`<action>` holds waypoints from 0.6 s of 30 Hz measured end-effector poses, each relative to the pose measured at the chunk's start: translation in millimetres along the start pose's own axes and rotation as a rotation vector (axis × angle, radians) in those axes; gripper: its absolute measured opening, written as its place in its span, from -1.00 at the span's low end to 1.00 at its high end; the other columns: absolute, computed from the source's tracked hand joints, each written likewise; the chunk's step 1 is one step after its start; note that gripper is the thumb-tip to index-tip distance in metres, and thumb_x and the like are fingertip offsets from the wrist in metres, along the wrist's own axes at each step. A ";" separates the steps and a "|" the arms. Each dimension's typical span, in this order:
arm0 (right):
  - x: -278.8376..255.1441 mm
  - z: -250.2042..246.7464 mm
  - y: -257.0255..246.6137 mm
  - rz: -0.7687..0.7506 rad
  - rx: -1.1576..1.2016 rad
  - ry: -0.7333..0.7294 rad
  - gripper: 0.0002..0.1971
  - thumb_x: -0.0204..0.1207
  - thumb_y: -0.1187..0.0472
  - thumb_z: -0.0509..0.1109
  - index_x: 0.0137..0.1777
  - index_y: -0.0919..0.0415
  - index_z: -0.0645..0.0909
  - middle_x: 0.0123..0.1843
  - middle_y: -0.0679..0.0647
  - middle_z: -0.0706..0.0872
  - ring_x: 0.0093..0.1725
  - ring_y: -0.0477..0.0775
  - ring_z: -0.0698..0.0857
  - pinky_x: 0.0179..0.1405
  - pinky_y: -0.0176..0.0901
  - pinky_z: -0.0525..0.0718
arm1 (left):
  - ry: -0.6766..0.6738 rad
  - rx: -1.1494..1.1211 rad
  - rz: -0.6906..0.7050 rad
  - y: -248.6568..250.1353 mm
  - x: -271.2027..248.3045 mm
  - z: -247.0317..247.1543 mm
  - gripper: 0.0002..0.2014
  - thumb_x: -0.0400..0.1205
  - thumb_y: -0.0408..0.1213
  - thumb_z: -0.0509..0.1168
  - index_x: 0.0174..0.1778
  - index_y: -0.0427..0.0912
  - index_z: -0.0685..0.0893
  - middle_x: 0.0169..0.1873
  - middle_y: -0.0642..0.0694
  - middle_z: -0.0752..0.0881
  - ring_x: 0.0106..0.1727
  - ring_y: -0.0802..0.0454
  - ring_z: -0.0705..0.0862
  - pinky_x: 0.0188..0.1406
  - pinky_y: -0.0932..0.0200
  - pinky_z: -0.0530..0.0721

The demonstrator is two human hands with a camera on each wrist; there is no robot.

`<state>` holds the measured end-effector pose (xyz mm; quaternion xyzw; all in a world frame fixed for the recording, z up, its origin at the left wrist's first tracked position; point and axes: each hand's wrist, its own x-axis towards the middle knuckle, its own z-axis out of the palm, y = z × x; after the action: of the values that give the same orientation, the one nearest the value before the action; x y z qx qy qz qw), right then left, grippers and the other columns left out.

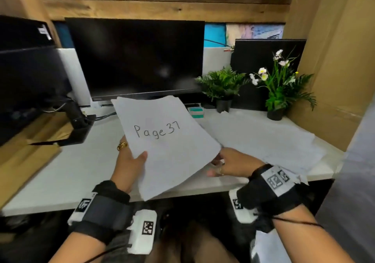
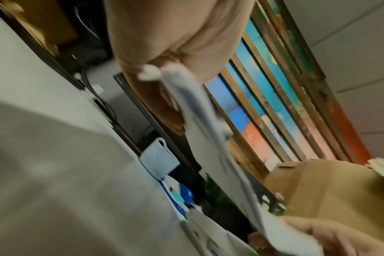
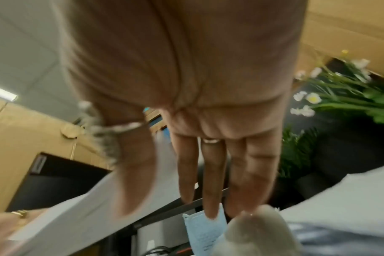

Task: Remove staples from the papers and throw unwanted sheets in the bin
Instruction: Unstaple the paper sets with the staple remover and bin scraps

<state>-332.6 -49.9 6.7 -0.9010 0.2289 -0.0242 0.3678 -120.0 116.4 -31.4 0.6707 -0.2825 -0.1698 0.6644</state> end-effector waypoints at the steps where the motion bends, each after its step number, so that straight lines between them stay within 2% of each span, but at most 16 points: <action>1: 10.1 -5.3 -1.4 0.014 -0.118 0.037 -0.55 0.48 0.30 0.44 0.36 0.07 0.51 0.20 -0.08 0.63 0.15 -0.07 0.61 0.09 -0.43 0.53 | 0.019 0.045 -0.009 -0.7 -0.3 -14.1 -0.44 0.62 -0.57 0.22 0.48 -0.03 0.31 0.33 -0.07 0.59 0.33 -0.09 0.56 0.34 -0.13 0.53; 3: 35.3 -10.3 -6.7 0.087 -0.232 0.228 -0.65 0.55 0.33 0.31 0.33 0.16 0.58 0.27 0.09 0.63 0.24 0.08 0.59 0.19 -0.30 0.47 | 0.046 0.160 -0.027 0.7 -2.6 -37.3 -0.43 0.60 -0.57 0.24 0.49 -0.03 0.32 0.34 -0.06 0.57 0.35 -0.11 0.54 0.31 -0.08 0.53; 4: 49.9 -9.2 -9.3 0.127 -0.297 0.284 -0.71 0.59 0.29 0.26 0.29 0.20 0.60 0.29 0.13 0.63 0.26 0.11 0.58 0.20 -0.27 0.46 | 0.050 0.243 -0.031 1.5 -4.5 -45.8 -0.42 0.60 -0.56 0.24 0.50 -0.04 0.32 0.34 -0.06 0.55 0.36 -0.12 0.52 0.32 -0.07 0.51; 5: 63.2 -6.8 -14.8 0.171 -0.380 0.277 -0.71 0.62 0.19 0.24 0.27 0.25 0.60 0.29 0.17 0.63 0.26 0.14 0.58 0.21 -0.22 0.47 | 0.050 0.344 -0.036 1.6 -5.5 -52.7 -0.42 0.60 -0.55 0.25 0.51 -0.05 0.32 0.36 -0.07 0.54 0.37 -0.13 0.50 0.35 -0.07 0.47; 7: 87.5 0.6 -20.6 0.261 -0.530 0.179 -0.51 0.61 -0.09 0.23 0.32 0.30 0.53 0.24 0.19 0.63 0.21 0.17 0.60 0.19 -0.10 0.52 | 0.025 0.563 -0.057 2.9 -8.9 -61.2 -0.41 0.60 -0.49 0.29 0.55 -0.14 0.30 0.42 -0.16 0.50 0.43 -0.19 0.45 0.43 -0.07 0.39; 9: 98.4 3.5 -24.7 0.317 -0.616 0.092 -0.37 0.47 -0.25 0.34 0.30 0.29 0.52 0.02 0.09 0.62 0.03 0.11 0.61 0.07 -0.07 0.59 | 0.013 0.769 -0.109 5.0 -12.7 -63.8 -0.43 0.62 -0.37 0.32 0.55 -0.26 0.31 0.46 -0.24 0.46 0.47 -0.23 0.42 0.46 -0.03 0.35; 11: 98.6 -0.1 -23.8 0.309 -0.685 0.040 -0.46 0.35 -0.10 0.52 0.21 0.25 0.58 -0.09 0.04 0.56 -0.07 0.09 0.60 -0.04 -0.11 0.61 | 0.005 0.897 -0.156 5.5 -15.9 -64.8 -0.47 0.62 -0.26 0.34 0.48 -0.33 0.39 0.41 -0.28 0.51 0.41 -0.24 0.48 0.39 -0.01 0.40; 13: 95.7 -3.6 -22.0 0.332 -0.732 -0.046 -0.52 0.26 0.11 0.59 0.17 0.22 0.62 -0.05 0.06 0.58 -0.05 0.09 0.61 -0.03 -0.15 0.62 | 0.008 0.941 -0.162 4.3 -16.5 -64.6 -0.49 0.62 -0.20 0.34 0.44 -0.34 0.44 0.37 -0.29 0.56 0.37 -0.24 0.52 0.34 0.00 0.44; 14: 94.0 -3.7 -20.2 0.354 -0.731 -0.073 -0.53 0.29 0.13 0.57 0.20 0.23 0.63 -0.01 0.07 0.61 -0.01 0.09 0.62 -0.01 -0.16 0.61 | 0.006 0.949 -0.151 3.0 -15.9 -63.4 -0.48 0.63 -0.18 0.32 0.47 -0.32 0.42 0.38 -0.28 0.55 0.38 -0.23 0.52 0.35 0.01 0.43; 16: 92.0 -3.4 -14.9 0.367 -0.700 -0.086 -0.52 0.41 0.10 0.49 0.32 0.21 0.57 0.21 0.13 0.62 0.16 0.15 0.63 0.10 -0.14 0.58 | -0.015 0.974 -0.125 -0.4 -13.6 -59.1 -0.48 0.69 -0.19 0.22 0.55 -0.25 0.31 0.42 -0.27 0.51 0.41 -0.23 0.50 0.38 0.01 0.41; 18: 91.7 -4.5 -9.1 0.382 -0.638 -0.056 -0.49 0.49 0.06 0.42 0.41 0.20 0.49 0.43 0.14 0.49 0.29 0.21 0.57 0.27 -0.06 0.55 | -0.052 1.029 -0.096 -3.6 -10.9 -53.4 -0.51 0.74 -0.22 0.10 0.61 -0.17 0.19 0.41 -0.27 0.52 0.39 -0.23 0.52 0.36 0.01 0.43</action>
<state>-247.9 -86.6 4.6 -0.9117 0.3787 0.1421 0.0726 -95.8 165.3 -33.4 0.9186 -0.3146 -0.0558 0.2328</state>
